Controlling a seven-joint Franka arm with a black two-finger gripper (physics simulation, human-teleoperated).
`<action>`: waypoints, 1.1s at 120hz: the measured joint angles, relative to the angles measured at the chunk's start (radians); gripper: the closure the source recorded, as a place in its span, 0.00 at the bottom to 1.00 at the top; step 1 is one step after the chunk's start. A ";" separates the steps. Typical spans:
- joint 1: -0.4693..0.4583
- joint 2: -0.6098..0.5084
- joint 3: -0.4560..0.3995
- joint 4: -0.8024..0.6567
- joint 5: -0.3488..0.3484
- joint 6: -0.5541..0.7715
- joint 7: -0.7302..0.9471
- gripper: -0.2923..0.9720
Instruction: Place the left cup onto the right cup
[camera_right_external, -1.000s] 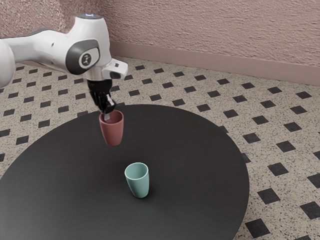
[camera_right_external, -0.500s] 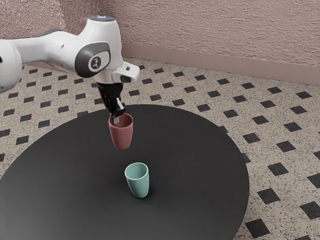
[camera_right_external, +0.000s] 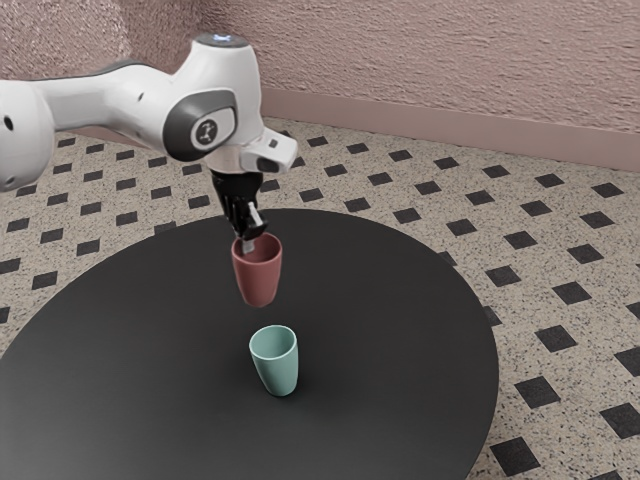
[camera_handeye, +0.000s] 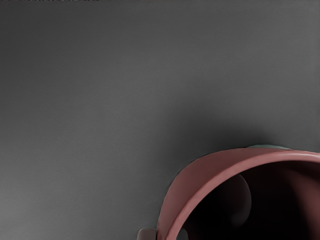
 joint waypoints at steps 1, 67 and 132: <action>-0.001 0.000 0.000 0.000 0.000 0.000 0.000 0.85; -0.052 0.009 -0.002 -0.005 -0.003 0.005 0.000 0.85; -0.081 -0.008 -0.006 -0.063 -0.011 0.020 -0.004 0.85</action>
